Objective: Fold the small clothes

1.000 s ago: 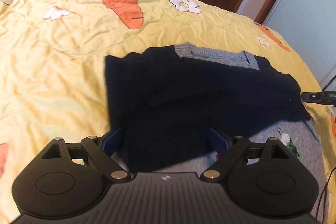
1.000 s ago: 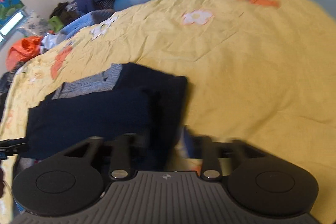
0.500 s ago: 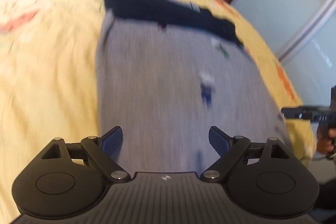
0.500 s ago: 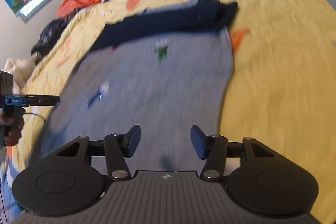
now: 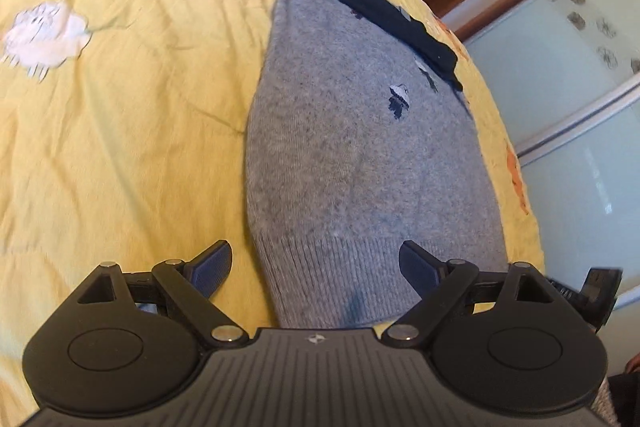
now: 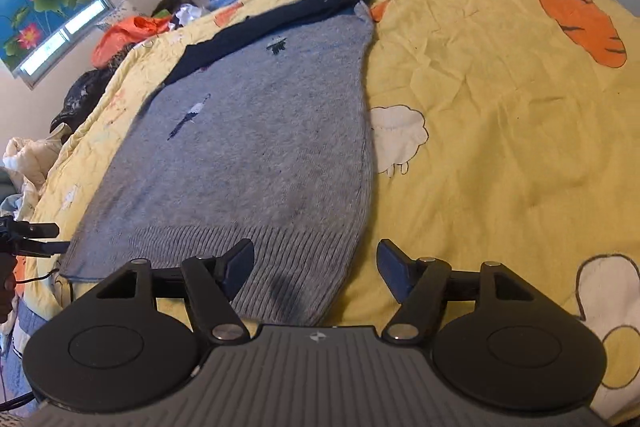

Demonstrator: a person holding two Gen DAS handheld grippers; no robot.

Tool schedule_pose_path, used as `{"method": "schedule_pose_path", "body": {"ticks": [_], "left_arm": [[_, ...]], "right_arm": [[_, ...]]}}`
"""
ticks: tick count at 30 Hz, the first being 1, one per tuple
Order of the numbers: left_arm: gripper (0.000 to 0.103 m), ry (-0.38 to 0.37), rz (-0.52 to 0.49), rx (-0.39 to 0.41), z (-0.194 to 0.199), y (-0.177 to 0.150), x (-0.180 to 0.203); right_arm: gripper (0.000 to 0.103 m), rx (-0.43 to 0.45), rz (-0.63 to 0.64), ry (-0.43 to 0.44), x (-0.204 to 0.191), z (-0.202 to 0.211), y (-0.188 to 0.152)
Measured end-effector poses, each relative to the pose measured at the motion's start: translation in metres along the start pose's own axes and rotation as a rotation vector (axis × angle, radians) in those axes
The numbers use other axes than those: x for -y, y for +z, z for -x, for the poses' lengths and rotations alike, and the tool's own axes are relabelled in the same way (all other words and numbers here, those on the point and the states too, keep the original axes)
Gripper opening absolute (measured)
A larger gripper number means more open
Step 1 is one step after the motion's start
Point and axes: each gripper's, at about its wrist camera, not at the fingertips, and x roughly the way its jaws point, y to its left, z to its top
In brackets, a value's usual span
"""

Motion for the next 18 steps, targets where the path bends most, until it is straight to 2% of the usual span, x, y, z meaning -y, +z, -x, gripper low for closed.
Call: {"method": "schedule_pose_path", "body": {"ticks": [4, 6, 9, 11, 12, 13, 15, 16, 18], "left_arm": [[0.091, -0.027, 0.052, -0.027, -0.002, -0.004, 0.0], [0.091, -0.033, 0.088, -0.022, -0.003, -0.005, -0.002], [0.091, -0.046, 0.147, -0.031, -0.003, -0.004, -0.004], [0.075, -0.055, 0.141, -0.043, -0.006, -0.005, -0.002], [0.047, -0.05, 0.146, -0.07, -0.01, -0.006, -0.001], [0.029, -0.044, 0.17, -0.091, -0.015, -0.007, -0.003], [0.024, -0.068, 0.183, -0.108, -0.022, -0.011, -0.006], [0.013, -0.067, 0.183, -0.111, -0.023, -0.012, -0.006], [0.007, -0.083, 0.194, -0.118, -0.026, -0.016, -0.007]], "right_arm": [[0.073, 0.014, 0.017, 0.01, -0.008, -0.003, -0.006], [0.079, 0.026, -0.009, 0.031, -0.007, -0.001, -0.009], [0.081, 0.027, -0.036, 0.045, -0.005, 0.002, -0.012], [0.081, 0.025, -0.028, 0.042, -0.004, 0.004, -0.013], [0.081, 0.022, -0.032, 0.041, -0.003, 0.005, -0.014], [0.084, 0.02, -0.038, 0.047, -0.002, 0.006, -0.014], [0.092, 0.02, -0.049, 0.063, -0.001, 0.007, -0.014], [0.095, 0.018, -0.055, 0.077, 0.0, 0.007, -0.014], [0.095, 0.026, -0.058, 0.066, 0.001, 0.008, -0.015]]}}
